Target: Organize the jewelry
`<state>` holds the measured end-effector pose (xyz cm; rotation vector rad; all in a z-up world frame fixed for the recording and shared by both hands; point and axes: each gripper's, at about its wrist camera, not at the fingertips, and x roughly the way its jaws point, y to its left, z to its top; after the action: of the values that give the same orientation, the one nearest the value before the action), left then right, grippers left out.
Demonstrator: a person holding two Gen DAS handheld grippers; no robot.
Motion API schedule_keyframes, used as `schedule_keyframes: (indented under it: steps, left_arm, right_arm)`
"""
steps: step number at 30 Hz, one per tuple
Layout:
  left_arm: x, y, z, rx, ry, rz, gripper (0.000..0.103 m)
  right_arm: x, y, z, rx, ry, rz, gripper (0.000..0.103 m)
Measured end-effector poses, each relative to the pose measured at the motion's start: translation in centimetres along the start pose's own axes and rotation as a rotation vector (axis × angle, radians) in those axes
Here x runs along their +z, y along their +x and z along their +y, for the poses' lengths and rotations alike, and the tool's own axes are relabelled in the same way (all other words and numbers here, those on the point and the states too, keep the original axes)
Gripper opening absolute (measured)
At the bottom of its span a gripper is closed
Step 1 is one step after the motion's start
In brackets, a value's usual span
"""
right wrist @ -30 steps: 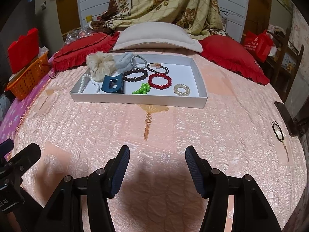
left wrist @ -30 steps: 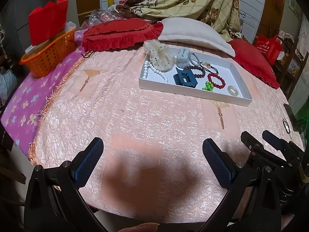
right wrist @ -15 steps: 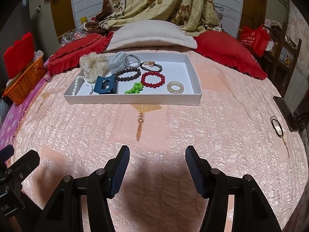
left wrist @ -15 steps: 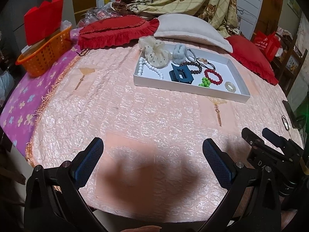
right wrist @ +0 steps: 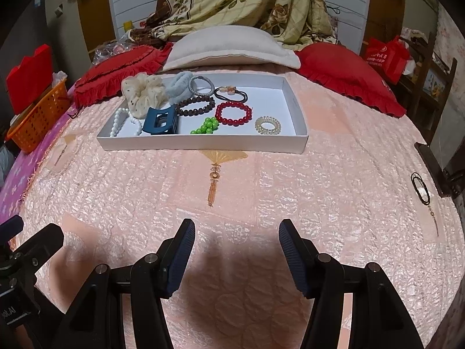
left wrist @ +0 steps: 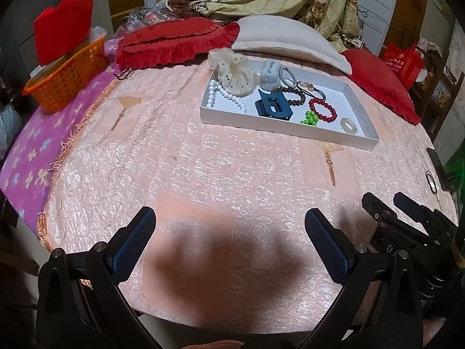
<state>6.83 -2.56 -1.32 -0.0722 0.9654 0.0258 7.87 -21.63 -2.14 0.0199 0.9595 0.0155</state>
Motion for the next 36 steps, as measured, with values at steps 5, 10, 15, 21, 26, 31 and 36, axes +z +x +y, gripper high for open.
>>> schedule_keyframes:
  steps: [5, 10, 15, 21, 26, 31, 36]
  left_arm:
    - [0.0, 0.2, 0.1, -0.002, -0.006, 0.005, 0.103]
    - [0.0, 0.3, 0.2, -0.004, -0.004, 0.009, 0.103]
    - [-0.2, 0.6, 0.2, -0.01, 0.0, 0.019, 0.103]
    - [-0.1, 0.9, 0.4, -0.018, 0.013, 0.02, 0.103]
    - [0.0, 1.2, 0.4, -0.023, 0.029, 0.022, 0.103]
    - [-0.1, 1.5, 0.2, -0.029, 0.051, 0.025, 0.103]
    - [0.0, 1.5, 0.5, -0.046, 0.055, 0.017, 0.103]
  right_arm:
    - [-0.1, 0.1, 0.3, 0.002, -0.008, 0.004, 0.058]
    - [-0.1, 0.1, 0.4, 0.0, -0.011, 0.005, 0.058]
    - [-0.1, 0.3, 0.1, -0.003, -0.001, 0.011, 0.058]
    - [0.0, 0.8, -0.5, -0.017, 0.018, 0.025, 0.058]
    - [-0.1, 1.0, -0.9, -0.017, 0.036, 0.033, 0.058]
    - [-0.2, 1.1, -0.8, -0.022, 0.033, 0.041, 0.058]
    - [-0.3, 1.0, -0.3, -0.032, 0.024, 0.047, 0.058]
